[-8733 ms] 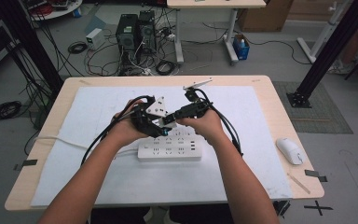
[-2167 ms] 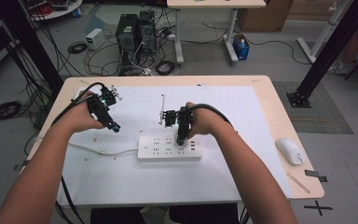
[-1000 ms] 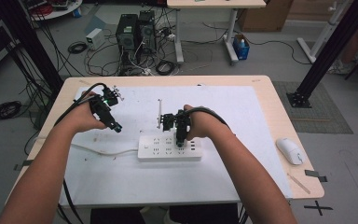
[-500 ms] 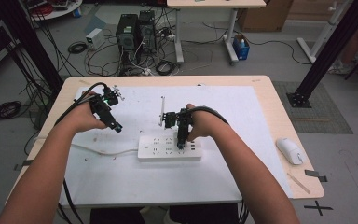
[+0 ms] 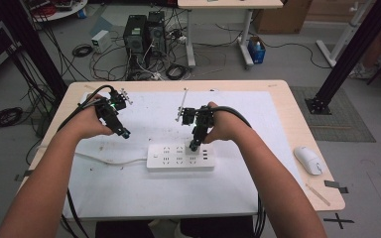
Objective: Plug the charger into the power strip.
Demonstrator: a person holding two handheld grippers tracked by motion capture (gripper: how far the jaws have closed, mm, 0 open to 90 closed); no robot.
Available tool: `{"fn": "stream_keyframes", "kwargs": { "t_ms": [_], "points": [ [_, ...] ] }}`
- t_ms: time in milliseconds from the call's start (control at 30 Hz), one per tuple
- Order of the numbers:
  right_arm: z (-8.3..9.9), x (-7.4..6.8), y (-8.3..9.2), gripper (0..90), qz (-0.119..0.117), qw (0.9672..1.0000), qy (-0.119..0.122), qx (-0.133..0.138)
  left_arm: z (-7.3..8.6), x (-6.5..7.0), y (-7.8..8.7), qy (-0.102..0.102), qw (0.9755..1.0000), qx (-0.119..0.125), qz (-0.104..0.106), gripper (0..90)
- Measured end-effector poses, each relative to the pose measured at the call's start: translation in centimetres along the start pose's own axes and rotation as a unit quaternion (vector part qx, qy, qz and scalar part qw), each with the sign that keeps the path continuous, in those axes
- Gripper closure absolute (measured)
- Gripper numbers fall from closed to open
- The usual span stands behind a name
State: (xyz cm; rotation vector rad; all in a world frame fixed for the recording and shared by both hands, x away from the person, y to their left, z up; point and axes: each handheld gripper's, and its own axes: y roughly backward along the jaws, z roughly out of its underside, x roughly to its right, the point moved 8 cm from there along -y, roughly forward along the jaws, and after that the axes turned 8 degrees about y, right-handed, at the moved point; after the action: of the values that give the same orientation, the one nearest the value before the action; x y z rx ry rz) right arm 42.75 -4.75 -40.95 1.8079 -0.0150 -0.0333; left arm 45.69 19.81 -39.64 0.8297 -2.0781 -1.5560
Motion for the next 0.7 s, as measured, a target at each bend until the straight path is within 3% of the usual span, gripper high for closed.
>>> {"fn": "stream_keyframes", "kwargs": {
  "t_ms": [167, 333, 700],
  "points": [
    [0.4, 0.8, 1.4, 23.4, 0.026, 0.9991, -0.027, 0.021, -0.2, 0.0, 0.4, -0.002, 1.0000, 0.001, -0.003, 5.9],
    [1.0, 1.2, 2.6, 22.9, 0.035, 0.9973, -0.046, 0.047, -0.3, 0.1, 0.6, -0.006, 1.0000, 0.000, 0.000, 5.9],
    [2.3, 1.6, 4.6, 19.2, 0.054, 0.9943, -0.069, 0.061, -0.6, 0.4, 1.2, -0.016, 0.9999, -0.006, 0.004, 5.9]
  ]
}}
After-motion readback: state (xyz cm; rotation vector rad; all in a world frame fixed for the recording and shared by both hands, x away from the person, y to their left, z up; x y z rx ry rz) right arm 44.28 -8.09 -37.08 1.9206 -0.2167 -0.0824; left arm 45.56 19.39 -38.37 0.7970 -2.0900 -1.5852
